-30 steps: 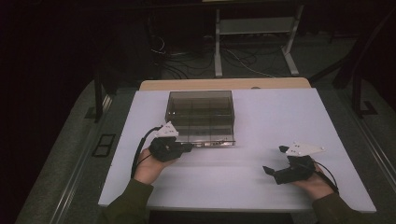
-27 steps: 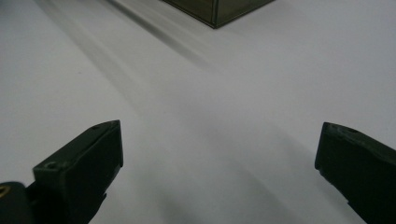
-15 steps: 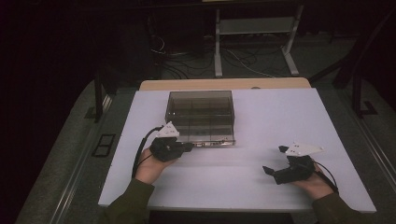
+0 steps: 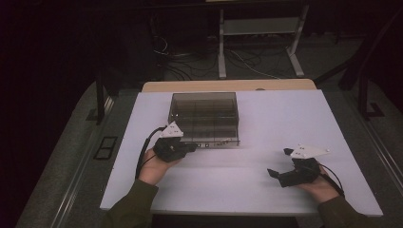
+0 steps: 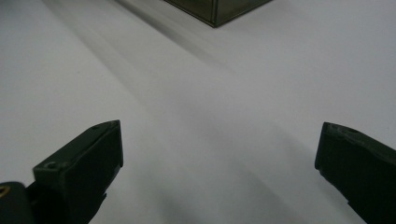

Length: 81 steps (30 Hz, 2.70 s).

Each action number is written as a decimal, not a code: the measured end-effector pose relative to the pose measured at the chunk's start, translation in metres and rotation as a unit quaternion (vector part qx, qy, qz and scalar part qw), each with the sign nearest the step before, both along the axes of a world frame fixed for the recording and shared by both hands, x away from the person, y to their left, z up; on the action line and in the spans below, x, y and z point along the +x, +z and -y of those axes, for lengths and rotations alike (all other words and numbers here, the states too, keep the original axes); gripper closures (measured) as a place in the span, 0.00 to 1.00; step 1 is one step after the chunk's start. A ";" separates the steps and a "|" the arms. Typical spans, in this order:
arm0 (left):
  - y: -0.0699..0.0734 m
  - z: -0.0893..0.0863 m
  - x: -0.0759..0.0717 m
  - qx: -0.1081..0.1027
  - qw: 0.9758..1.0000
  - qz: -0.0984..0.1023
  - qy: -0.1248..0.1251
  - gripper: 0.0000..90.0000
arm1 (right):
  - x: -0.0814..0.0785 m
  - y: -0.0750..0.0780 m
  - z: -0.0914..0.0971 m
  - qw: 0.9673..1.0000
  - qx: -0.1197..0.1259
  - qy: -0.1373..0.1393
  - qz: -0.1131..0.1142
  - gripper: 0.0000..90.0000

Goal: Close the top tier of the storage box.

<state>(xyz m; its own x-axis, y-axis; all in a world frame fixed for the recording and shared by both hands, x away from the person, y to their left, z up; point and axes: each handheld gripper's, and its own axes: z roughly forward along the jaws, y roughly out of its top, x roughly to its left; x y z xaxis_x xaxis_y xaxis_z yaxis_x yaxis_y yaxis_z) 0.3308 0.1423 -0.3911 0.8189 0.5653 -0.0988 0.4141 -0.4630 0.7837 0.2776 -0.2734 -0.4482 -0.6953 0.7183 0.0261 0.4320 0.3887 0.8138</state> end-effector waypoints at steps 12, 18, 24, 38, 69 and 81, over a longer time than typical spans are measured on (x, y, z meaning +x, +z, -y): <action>0.001 0.003 0.011 0.000 1.000 0.008 0.006 0.99 | 0.000 -0.001 -0.001 1.000 -0.002 0.001 0.000 0.01; 0.002 0.004 0.014 -0.002 1.000 0.010 0.007 0.99 | 0.000 -0.001 -0.001 1.000 -0.004 0.001 -0.001 0.01; 0.001 0.004 0.018 -0.004 1.000 0.011 0.013 0.99 | 0.000 -0.001 -0.001 1.000 -0.004 0.000 -0.001 0.01; 0.002 0.007 0.037 -0.004 0.999 0.014 0.036 0.99 | 0.000 0.000 0.000 1.000 -0.002 -0.001 -0.001 0.01; 0.000 0.010 0.065 -0.010 0.998 0.022 0.063 0.99 | 0.000 -0.002 0.002 1.000 0.003 -0.004 -0.004 0.01; 0.001 0.006 0.056 0.000 0.998 0.023 0.063 0.95 | -0.002 0.000 0.003 1.000 0.011 0.003 -0.002 0.01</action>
